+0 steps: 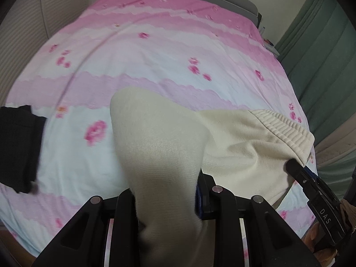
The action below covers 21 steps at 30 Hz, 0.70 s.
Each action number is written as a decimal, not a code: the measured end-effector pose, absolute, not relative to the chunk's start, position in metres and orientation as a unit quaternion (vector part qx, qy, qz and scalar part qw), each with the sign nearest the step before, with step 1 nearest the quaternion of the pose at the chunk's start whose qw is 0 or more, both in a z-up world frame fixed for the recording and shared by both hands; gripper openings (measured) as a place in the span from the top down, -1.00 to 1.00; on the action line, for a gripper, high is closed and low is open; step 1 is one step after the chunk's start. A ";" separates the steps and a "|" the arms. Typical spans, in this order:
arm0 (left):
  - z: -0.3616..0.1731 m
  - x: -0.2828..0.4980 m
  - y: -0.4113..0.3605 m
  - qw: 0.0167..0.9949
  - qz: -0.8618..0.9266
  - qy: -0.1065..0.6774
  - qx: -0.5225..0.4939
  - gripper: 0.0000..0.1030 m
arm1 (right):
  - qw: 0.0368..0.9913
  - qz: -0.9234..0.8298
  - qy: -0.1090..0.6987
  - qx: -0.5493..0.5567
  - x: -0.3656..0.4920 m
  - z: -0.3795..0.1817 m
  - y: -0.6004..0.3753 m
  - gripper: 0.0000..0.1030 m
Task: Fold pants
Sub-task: 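Lift the cream pants with both grippers and carry them toward the black garment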
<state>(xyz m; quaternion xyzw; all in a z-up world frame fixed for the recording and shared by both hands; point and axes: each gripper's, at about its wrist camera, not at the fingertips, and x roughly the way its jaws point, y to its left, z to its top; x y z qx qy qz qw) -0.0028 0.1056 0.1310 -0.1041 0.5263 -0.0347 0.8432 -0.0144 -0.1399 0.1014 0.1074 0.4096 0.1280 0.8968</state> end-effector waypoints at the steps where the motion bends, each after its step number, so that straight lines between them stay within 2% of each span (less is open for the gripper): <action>1: 0.137 -0.008 0.123 0.845 -0.032 0.523 -0.104 0.49 | 0.898 0.133 0.407 0.106 -0.018 0.106 -0.127 0.47; 14: 0.180 -0.039 0.314 0.860 -0.018 0.500 -0.097 0.49 | 0.908 0.163 0.375 0.086 -0.051 0.155 0.062 0.47; 21: 0.187 -0.047 0.415 0.865 0.028 0.490 -0.102 0.49 | 0.900 0.214 0.372 0.080 -0.044 0.164 0.163 0.46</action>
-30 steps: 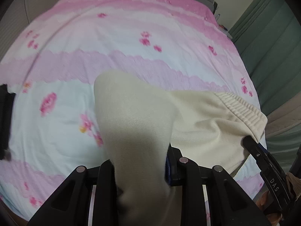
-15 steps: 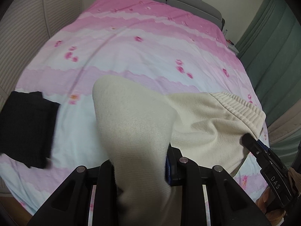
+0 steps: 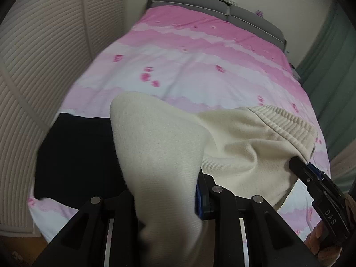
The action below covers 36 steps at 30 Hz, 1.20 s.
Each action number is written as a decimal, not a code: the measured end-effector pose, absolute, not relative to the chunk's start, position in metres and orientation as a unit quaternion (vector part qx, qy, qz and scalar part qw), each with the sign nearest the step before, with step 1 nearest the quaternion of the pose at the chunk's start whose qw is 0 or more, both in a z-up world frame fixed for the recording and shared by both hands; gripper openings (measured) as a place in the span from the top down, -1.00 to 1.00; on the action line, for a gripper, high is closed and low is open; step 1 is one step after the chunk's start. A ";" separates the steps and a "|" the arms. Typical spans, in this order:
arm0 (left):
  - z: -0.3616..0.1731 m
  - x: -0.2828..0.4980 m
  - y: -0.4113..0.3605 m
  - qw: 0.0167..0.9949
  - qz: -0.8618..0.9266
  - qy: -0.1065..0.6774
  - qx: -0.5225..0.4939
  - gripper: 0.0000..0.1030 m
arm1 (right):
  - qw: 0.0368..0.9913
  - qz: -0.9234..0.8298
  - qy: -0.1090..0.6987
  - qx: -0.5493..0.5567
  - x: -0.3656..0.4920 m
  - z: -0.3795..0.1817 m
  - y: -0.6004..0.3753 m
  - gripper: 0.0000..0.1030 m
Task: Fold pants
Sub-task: 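Lift the cream pants with both grippers and carry them toward the black garment, then lower the cream pants onto the black garment and open both grippers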
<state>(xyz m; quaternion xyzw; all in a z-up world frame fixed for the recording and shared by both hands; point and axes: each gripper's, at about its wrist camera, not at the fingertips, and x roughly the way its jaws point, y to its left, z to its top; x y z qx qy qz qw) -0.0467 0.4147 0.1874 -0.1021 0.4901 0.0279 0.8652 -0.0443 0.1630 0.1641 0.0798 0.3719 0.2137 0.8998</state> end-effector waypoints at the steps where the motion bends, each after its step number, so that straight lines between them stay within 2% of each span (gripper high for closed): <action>1: 0.187 -0.047 0.429 0.865 0.031 0.489 -0.102 0.49 | 0.899 0.219 0.372 0.081 -0.044 0.164 0.177 0.47; 12: 0.165 -0.030 0.576 0.862 0.021 0.500 -0.078 0.49 | 0.889 0.219 0.392 0.095 -0.030 0.144 0.326 0.47; 18: 0.131 -0.009 0.631 0.860 0.004 0.506 -0.064 0.49 | 0.880 0.210 0.414 0.104 -0.017 0.116 0.389 0.47; 27: 0.051 -0.012 0.675 0.826 0.001 0.560 -0.064 0.48 | 0.850 0.203 0.477 0.090 -0.024 0.052 0.437 0.46; 33: 0.025 -0.027 0.685 0.809 -0.006 0.583 -0.082 0.47 | 0.816 0.194 0.532 0.115 -0.039 0.012 0.426 0.44; 36: 0.017 -0.033 0.691 0.804 -0.008 0.588 -0.093 0.45 | 0.803 0.188 0.554 0.115 -0.047 -0.006 0.426 0.37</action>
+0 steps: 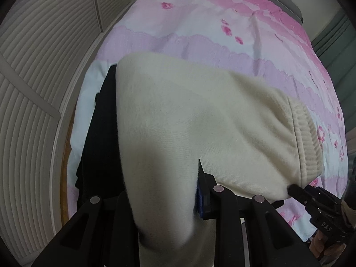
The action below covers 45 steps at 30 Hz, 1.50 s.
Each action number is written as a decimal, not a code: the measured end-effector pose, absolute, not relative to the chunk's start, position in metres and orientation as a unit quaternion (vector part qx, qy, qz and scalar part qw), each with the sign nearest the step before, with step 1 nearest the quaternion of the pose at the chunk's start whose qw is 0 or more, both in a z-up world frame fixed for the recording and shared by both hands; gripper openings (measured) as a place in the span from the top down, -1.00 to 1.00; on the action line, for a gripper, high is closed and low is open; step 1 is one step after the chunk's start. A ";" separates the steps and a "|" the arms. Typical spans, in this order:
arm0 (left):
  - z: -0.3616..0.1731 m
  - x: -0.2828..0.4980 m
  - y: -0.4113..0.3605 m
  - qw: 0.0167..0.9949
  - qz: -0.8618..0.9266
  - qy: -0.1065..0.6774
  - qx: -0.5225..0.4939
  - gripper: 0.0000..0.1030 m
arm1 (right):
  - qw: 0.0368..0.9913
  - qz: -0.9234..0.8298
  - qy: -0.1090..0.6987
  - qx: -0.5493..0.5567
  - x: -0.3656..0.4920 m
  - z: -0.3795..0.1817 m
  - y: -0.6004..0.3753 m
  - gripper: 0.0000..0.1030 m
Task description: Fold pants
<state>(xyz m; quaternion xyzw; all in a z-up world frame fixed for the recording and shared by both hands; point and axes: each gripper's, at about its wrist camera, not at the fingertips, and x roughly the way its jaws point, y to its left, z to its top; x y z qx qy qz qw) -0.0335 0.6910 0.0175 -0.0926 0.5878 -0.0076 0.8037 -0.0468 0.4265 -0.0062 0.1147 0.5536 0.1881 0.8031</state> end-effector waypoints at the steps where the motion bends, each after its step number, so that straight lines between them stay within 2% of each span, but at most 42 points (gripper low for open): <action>1: 0.015 -0.036 0.693 0.802 -0.007 0.589 -0.097 0.44 | 0.803 0.187 0.555 0.108 -0.050 -0.009 0.427 0.32; 3: 0.012 -0.040 0.694 0.800 -0.004 0.592 -0.097 0.35 | 0.800 0.184 0.560 0.107 -0.051 -0.014 0.426 0.27; 5: 0.011 -0.044 0.693 0.800 0.004 0.594 -0.085 0.24 | 0.791 0.179 0.572 0.119 -0.050 -0.018 0.421 0.11; 8: 0.012 -0.053 0.693 0.803 0.028 0.593 -0.046 0.04 | 0.789 0.168 0.577 0.123 -0.051 -0.014 0.411 0.05; 13: 0.031 -0.079 0.691 0.815 0.062 0.576 -0.004 0.04 | 0.812 0.123 0.562 0.100 -0.058 0.003 0.383 0.05; 15: 0.045 -0.092 0.685 0.821 0.077 0.566 0.001 -0.12 | 0.823 0.109 0.552 0.082 -0.062 0.015 0.375 0.00; 17: 0.061 -0.104 0.672 0.830 0.086 0.551 0.013 -0.25 | 0.832 0.105 0.540 0.068 -0.066 0.030 0.367 -0.32; 20: 0.093 -0.124 0.641 0.846 0.081 0.526 0.030 -0.38 | 0.852 0.115 0.510 0.038 -0.079 0.059 0.357 -0.56; 24: 0.130 -0.145 0.595 0.865 0.082 0.494 0.031 -0.43 | 0.867 0.140 0.477 0.019 -0.100 0.103 0.330 -0.61; 27: 0.154 -0.164 0.550 0.876 0.079 0.475 0.016 -0.49 | 0.883 0.141 0.448 0.004 -0.118 0.135 0.303 -0.76; 35: 0.196 -0.231 0.399 0.909 0.079 0.409 0.005 -0.59 | 0.908 0.107 0.400 -0.057 -0.181 0.194 0.190 -0.79; 43: 0.213 -0.303 0.262 0.918 0.067 0.389 -0.023 -0.63 | 0.910 0.108 0.398 -0.047 -0.260 0.209 0.055 -0.79; 45: 0.222 -0.323 0.232 0.923 0.064 0.378 -0.024 -0.72 | 0.910 0.111 0.397 -0.043 -0.282 0.212 0.021 -0.79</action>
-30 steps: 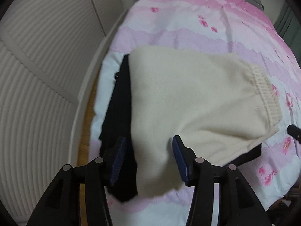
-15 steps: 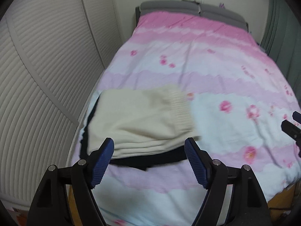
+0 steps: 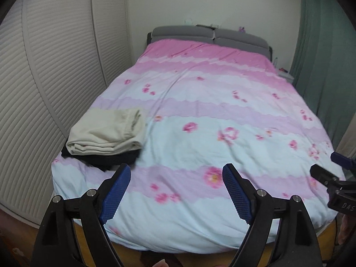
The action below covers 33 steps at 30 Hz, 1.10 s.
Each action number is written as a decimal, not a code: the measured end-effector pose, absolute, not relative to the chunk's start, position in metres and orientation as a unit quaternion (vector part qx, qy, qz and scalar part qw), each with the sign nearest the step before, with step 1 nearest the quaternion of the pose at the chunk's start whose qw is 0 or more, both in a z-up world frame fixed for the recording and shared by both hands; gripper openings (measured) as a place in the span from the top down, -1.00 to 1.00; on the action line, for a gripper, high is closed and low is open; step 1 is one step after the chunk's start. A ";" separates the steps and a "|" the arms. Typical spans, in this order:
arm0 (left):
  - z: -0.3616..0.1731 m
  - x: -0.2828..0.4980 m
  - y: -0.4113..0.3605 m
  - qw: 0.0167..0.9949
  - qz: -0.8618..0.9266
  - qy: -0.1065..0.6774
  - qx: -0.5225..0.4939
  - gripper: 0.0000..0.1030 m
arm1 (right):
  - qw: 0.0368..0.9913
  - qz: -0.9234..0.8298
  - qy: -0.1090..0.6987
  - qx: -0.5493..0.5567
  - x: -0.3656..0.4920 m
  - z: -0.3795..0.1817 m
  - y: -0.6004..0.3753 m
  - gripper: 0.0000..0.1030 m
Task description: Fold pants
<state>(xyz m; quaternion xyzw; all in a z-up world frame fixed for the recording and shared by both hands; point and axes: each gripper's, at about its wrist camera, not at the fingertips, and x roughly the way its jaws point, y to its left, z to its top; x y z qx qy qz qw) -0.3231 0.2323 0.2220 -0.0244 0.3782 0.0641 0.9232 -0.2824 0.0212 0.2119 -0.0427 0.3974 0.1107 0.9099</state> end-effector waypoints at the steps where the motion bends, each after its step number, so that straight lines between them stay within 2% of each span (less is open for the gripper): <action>1: 0.227 -0.334 0.217 0.925 0.060 0.375 -0.025 -0.75 | 0.911 0.109 0.396 -0.041 -0.294 0.214 0.005 -0.79; 6: 0.256 -0.381 0.156 0.931 0.050 0.361 -0.027 -0.87 | 0.914 0.103 0.392 -0.033 -0.336 0.230 -0.051 -0.79; 14: 0.292 -0.431 0.101 0.938 0.025 0.345 -0.025 -0.90 | 0.923 0.088 0.375 -0.016 -0.400 0.265 -0.103 -0.79; 33: 0.314 -0.483 0.087 0.942 0.004 0.335 -0.014 -0.90 | 0.937 0.063 0.343 0.004 -0.470 0.300 -0.120 -0.79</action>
